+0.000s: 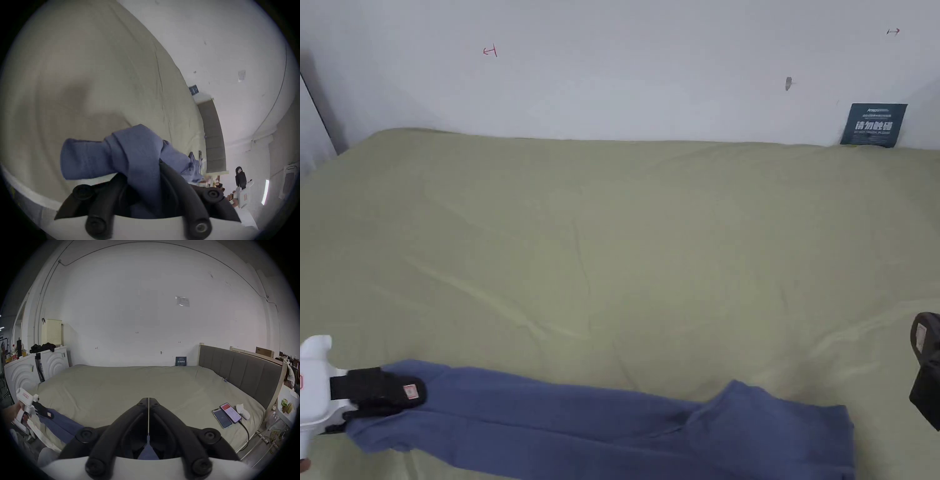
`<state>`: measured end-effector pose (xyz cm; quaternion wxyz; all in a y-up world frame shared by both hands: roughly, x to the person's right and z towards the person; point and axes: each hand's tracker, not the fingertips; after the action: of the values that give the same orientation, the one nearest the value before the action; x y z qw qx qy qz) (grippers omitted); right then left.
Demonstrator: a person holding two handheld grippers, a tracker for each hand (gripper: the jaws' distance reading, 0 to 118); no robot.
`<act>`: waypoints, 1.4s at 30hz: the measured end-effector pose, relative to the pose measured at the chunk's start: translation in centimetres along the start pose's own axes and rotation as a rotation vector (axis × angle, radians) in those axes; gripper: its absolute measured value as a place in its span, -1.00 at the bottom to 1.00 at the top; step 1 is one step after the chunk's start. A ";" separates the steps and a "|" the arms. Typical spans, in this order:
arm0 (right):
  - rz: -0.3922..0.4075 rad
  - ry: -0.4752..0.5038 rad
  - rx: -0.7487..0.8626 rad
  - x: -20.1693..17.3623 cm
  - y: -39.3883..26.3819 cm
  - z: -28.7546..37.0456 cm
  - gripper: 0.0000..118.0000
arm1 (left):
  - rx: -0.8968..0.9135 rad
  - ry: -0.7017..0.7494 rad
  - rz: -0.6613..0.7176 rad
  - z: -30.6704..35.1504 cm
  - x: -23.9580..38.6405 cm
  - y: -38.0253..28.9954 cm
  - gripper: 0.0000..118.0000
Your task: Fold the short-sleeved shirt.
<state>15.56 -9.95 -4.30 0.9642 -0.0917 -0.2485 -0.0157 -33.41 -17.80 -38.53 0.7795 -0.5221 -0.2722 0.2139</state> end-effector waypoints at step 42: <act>-0.086 -0.025 -0.100 4.0 -3.0 1.1 -0.94 | -0.248 -0.049 -0.211 -18.2 17.2 -9.4 -1.00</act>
<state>18.33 -12.67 -0.86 0.9536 -0.1294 -0.2631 -0.0682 -8.09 -23.33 -31.91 0.7203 -0.5775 -0.3687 0.1080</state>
